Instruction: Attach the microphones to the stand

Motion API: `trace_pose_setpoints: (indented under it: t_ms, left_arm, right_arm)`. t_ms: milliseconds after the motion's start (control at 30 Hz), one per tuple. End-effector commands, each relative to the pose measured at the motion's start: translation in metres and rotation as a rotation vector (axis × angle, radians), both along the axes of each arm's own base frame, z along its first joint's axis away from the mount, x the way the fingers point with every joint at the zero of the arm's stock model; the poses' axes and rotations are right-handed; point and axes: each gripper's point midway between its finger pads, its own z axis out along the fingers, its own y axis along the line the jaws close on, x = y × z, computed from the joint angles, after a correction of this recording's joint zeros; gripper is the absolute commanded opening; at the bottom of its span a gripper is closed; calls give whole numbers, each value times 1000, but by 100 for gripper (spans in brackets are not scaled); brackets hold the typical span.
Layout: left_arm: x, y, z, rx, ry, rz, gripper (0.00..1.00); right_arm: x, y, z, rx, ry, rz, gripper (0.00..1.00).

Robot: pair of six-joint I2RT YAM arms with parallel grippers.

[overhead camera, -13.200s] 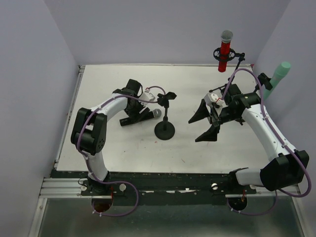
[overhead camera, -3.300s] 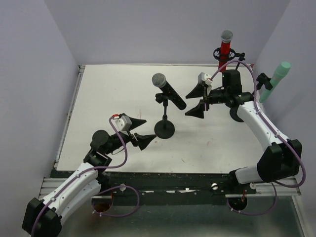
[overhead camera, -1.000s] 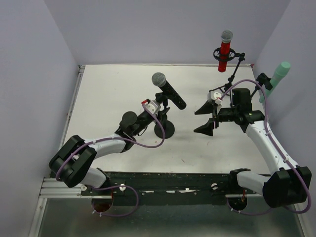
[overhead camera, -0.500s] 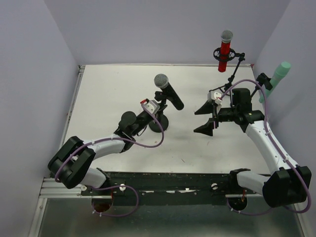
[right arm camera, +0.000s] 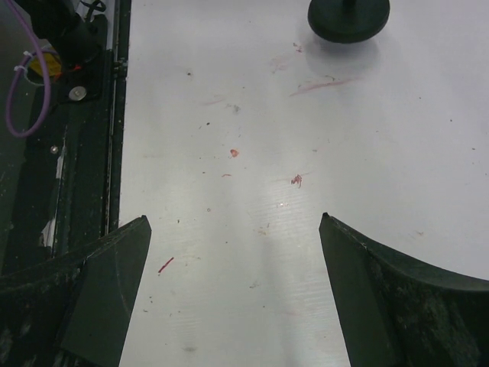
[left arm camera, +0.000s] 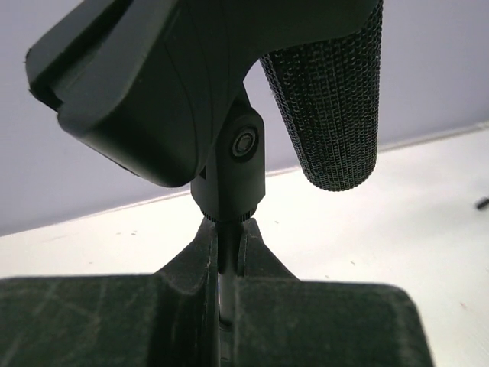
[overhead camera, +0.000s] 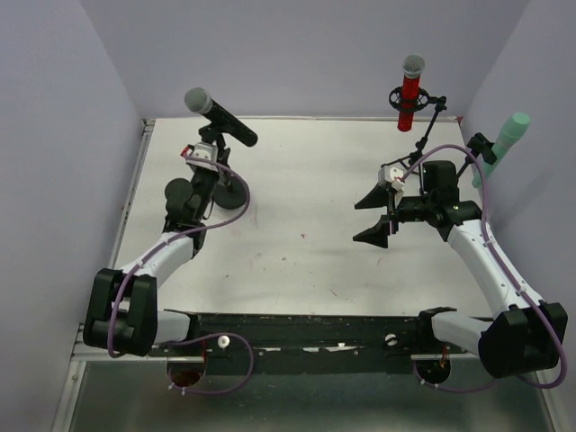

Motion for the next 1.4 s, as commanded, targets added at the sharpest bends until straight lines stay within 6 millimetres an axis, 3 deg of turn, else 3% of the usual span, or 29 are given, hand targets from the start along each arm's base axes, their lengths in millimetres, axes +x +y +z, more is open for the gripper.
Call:
trace_pose_setpoints:
  t_ms: [0, 133, 200, 400, 600, 800, 1000, 1100, 1367]
  left_arm:
    - [37, 66, 67, -116, -144, 151, 0]
    - [71, 97, 69, -95, -124, 231, 0]
    - [87, 123, 69, -103, -123, 285, 0]
    - [128, 154, 50, -108, -76, 338, 0]
    - [152, 159, 28, -70, -30, 337, 0]
    - [150, 157, 3, -79, 0, 330, 0]
    - [140, 156, -14, -97, 26, 328, 31]
    - [133, 157, -14, -104, 21, 336, 53]
    - [106, 161, -7, -132, 8, 369, 91]
  right_arm:
    - [1, 0, 6, 8, -4, 5, 100]
    - [3, 1, 3, 3, 0, 3, 100]
    - [4, 0, 0, -2, 7, 0, 100]
    - [8, 0, -6, -13, 27, -9, 99]
    - [12, -1, -14, -25, 51, -11, 100]
    - [12, -1, -20, -35, 76, -5, 100]
    - [12, -1, -19, -34, 69, -5, 100]
    - [12, -1, -17, -33, 66, -5, 100]
    - [10, -1, -14, -31, 56, -6, 100]
